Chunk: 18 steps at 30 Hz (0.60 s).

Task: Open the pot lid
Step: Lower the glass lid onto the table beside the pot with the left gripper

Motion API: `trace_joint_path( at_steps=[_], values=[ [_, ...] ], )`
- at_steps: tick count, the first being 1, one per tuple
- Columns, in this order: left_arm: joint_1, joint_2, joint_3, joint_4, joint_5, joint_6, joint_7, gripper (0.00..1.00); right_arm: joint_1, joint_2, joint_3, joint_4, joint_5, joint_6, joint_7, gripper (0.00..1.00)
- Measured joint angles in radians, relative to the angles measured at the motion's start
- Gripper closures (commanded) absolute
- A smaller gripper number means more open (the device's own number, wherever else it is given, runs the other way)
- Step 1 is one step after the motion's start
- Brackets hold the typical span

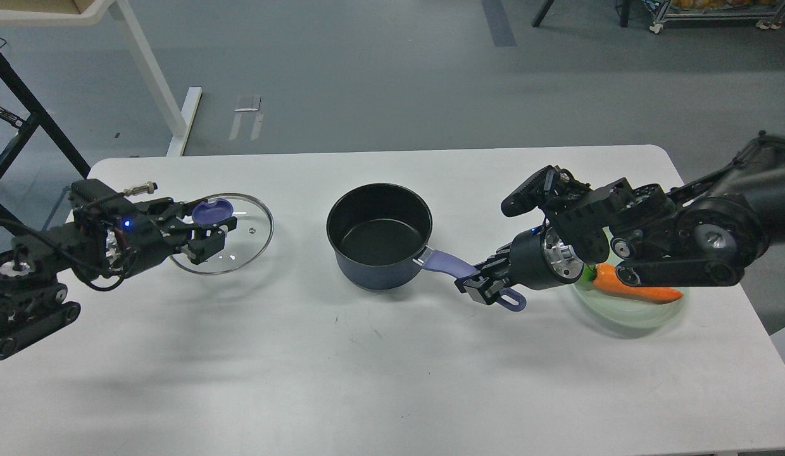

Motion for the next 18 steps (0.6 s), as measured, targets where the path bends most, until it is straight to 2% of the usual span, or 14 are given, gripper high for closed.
trace_joint_path(
  at_steps=[5,9,16,18],
  values=[
    [0.058,-0.038,0.005,0.119,-0.002,0.056,0.0,0.51,0.002,-0.02,0.0,0.001,0.0,0.0,0.0,0.78],
    [0.068,-0.093,0.006,0.201,-0.009,0.069,-0.004,0.49,0.003,-0.025,0.0,0.002,-0.001,0.0,0.0,0.78],
    [0.08,-0.108,0.007,0.225,-0.026,0.07,-0.005,0.4,0.002,-0.025,0.001,0.002,-0.001,0.0,0.0,0.78],
    [0.081,-0.11,0.007,0.228,-0.026,0.07,-0.005,0.34,0.002,-0.025,0.001,0.002,-0.001,0.0,0.0,0.78]
  ],
)
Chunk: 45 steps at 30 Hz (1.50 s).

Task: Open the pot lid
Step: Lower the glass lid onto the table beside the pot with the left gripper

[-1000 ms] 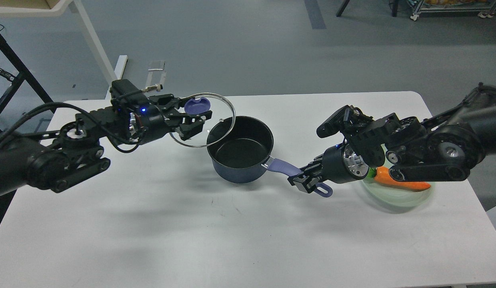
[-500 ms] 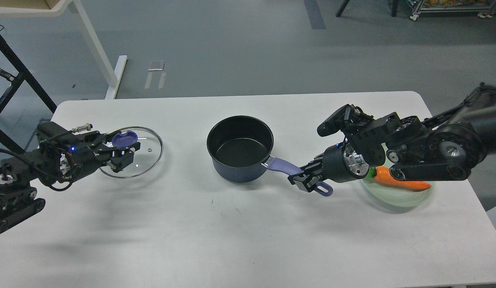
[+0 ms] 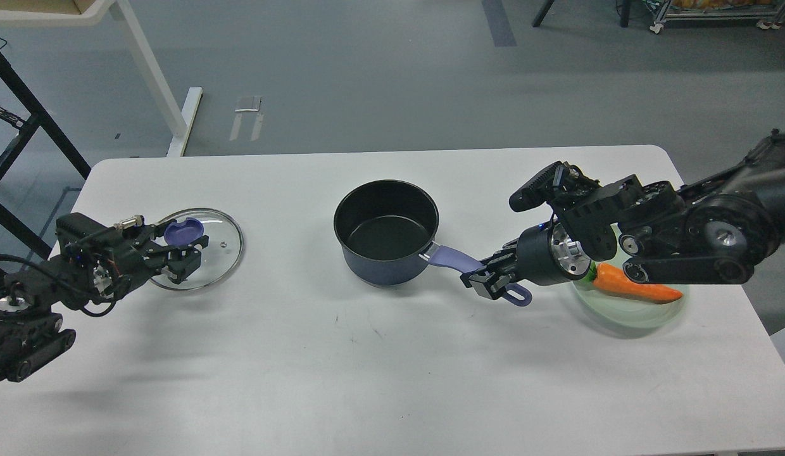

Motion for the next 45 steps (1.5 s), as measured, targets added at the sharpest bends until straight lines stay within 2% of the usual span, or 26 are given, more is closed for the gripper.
trace_joint_path(
  at_steps=[3,5,8,13,24,25,27,29,32,34,36,38,39,45],
  values=[
    [0.001,-0.002,0.0,0.001,0.0,0.0,0.0,0.18,0.0,0.0,0.0,0.0,0.0,0.0,0.0,0.78],
    [0.0,-0.002,0.0,0.001,-0.004,0.0,0.0,0.11,0.0,0.001,0.0,0.0,0.0,0.0,0.0,0.77],
    [-0.002,-0.002,0.0,0.001,-0.035,-0.001,-0.006,0.05,0.0,0.001,0.0,0.0,0.0,0.0,0.0,0.77],
    [-0.011,0.002,0.0,-0.002,-0.105,-0.008,-0.038,0.02,0.0,0.001,0.0,0.001,0.0,0.0,0.0,0.77],
    [-0.002,0.011,0.019,-0.002,-0.136,-0.007,-0.048,0.03,0.002,0.004,0.0,0.001,0.0,0.0,0.0,0.77],
    [-0.002,0.011,0.025,0.0,-0.135,-0.004,-0.048,0.05,0.002,0.004,0.0,0.001,0.0,0.0,0.0,0.77],
    [-0.002,0.01,0.036,0.006,-0.134,0.0,-0.048,0.16,0.002,0.004,0.0,0.001,0.0,0.0,0.0,0.77],
    [-0.002,0.006,0.042,0.011,-0.132,0.002,-0.048,0.36,0.002,0.004,0.0,0.001,0.0,0.0,0.0,0.77],
    [-0.003,0.003,0.045,0.014,-0.127,0.002,-0.048,0.46,0.001,0.003,0.0,0.001,0.001,0.0,0.0,0.77],
    [-0.006,0.003,0.045,0.014,-0.126,0.002,-0.048,0.46,0.0,0.002,0.0,0.001,0.002,0.0,0.0,0.77],
    [-0.008,0.003,0.045,0.014,-0.126,0.002,-0.048,0.41,0.0,0.002,0.0,0.002,0.002,0.0,0.0,0.77],
    [-0.008,0.005,0.045,0.014,-0.126,0.002,-0.048,0.25,0.0,0.002,0.0,0.002,0.002,0.0,0.0,0.77],
    [-0.008,0.005,0.045,0.014,-0.126,0.002,-0.048,0.22,-0.001,0.003,0.0,0.002,0.002,0.0,0.0,0.77],
    [-0.005,0.005,0.045,0.015,-0.126,0.001,-0.048,0.19,-0.002,0.007,0.0,0.001,0.002,0.0,0.0,0.77]
  ],
)
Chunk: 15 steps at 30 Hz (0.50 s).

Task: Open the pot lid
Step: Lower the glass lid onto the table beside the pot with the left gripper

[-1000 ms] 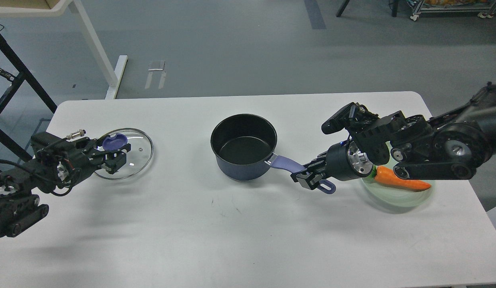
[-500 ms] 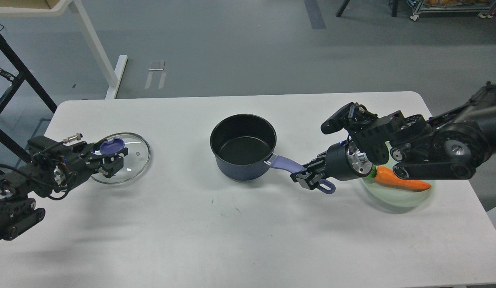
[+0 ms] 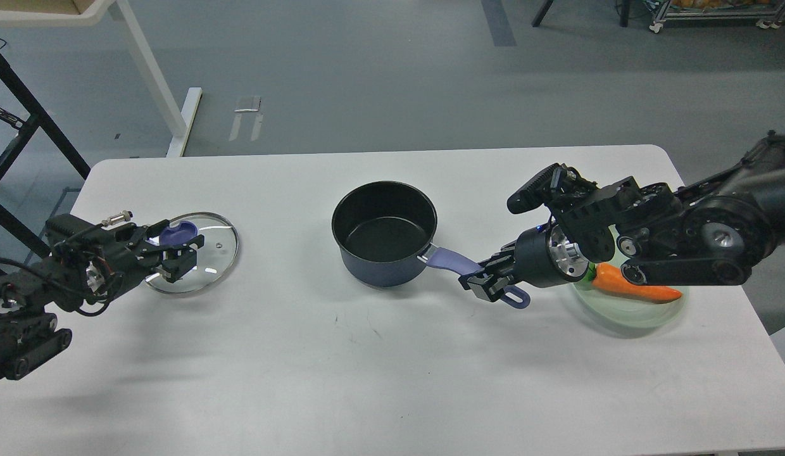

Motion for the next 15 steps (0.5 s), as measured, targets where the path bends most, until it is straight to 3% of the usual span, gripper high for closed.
trace_joint_path(
  at_steps=[7,8,11,15],
  values=[
    [-0.005,-0.002,-0.001,0.0,-0.008,0.0,0.0,0.06,0.0,-0.002,0.0,0.001,0.0,0.0,0.0,0.76],
    [-0.008,-0.002,-0.003,-0.001,-0.011,0.0,0.0,0.04,-0.001,-0.002,0.0,0.001,0.0,0.0,0.0,0.72],
    [-0.016,-0.002,-0.012,-0.013,-0.03,0.0,0.0,0.01,-0.002,-0.004,0.0,0.001,-0.001,0.0,0.0,0.43],
    [-0.038,0.004,-0.013,-0.017,-0.142,0.0,0.0,0.01,-0.008,-0.002,0.003,-0.001,-0.001,-0.001,-0.001,0.37]
  ],
)
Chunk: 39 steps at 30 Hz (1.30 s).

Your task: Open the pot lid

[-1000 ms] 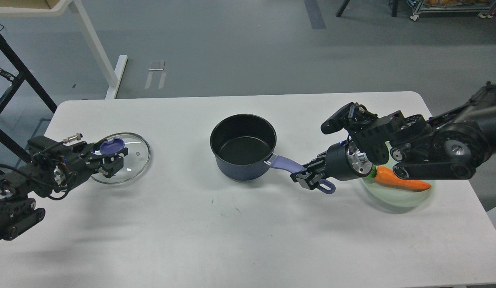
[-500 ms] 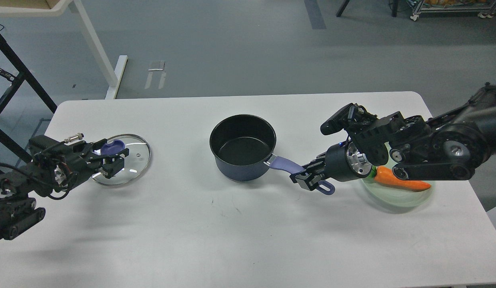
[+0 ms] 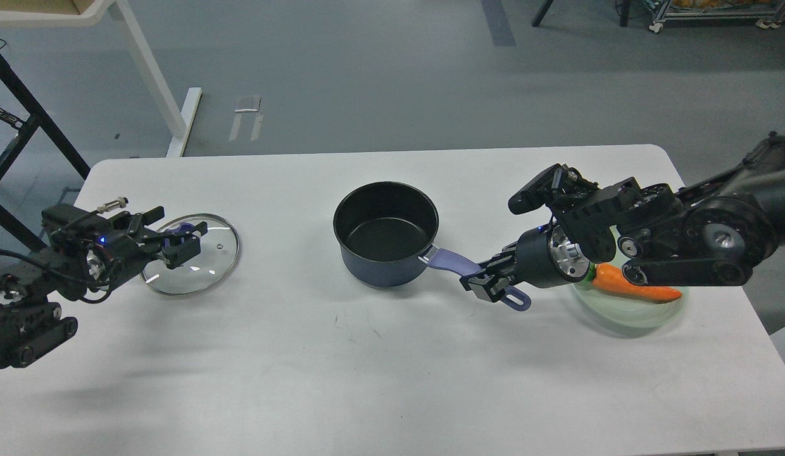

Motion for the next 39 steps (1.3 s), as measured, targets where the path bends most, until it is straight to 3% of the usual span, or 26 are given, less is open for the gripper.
trace_joint_path(
  at_steps=[3,10,14,18,23,29,32,39],
  values=[
    [-0.018,0.002,0.006,0.0,-0.096,-0.005,0.0,0.01,-0.005,0.001,0.006,-0.001,0.001,0.0,0.0,0.31],
    [-0.08,0.004,-0.003,-0.001,-0.214,-0.012,0.0,0.01,-0.009,-0.035,0.063,-0.003,0.013,-0.005,0.0,0.02],
    [-0.15,0.005,-0.001,0.0,-0.408,-0.053,0.0,0.01,-0.018,-0.144,0.206,-0.014,0.037,-0.007,0.001,0.01],
    [-0.21,-0.002,-0.003,0.008,-0.58,-0.179,0.0,0.01,-0.076,-0.253,0.34,-0.055,0.118,-0.009,0.001,0.01],
    [-0.222,-0.031,-0.019,0.012,-0.823,-0.266,0.0,0.01,-0.268,-0.37,0.634,-0.103,0.165,-0.014,0.001,0.01],
    [-0.214,-0.1,-0.059,0.015,-1.184,-0.388,0.0,0.01,-0.56,-0.39,1.07,-0.113,0.215,-0.022,-0.005,0.01],
    [-0.212,-0.126,-0.09,0.015,-1.273,-0.411,0.0,0.01,-0.653,-0.381,1.234,-0.115,0.232,-0.031,-0.006,0.01],
    [-0.198,-0.146,-0.246,0.014,-1.359,-0.449,0.0,0.0,-0.718,-0.365,1.364,-0.155,0.462,-0.033,0.002,0.01]
  ],
)
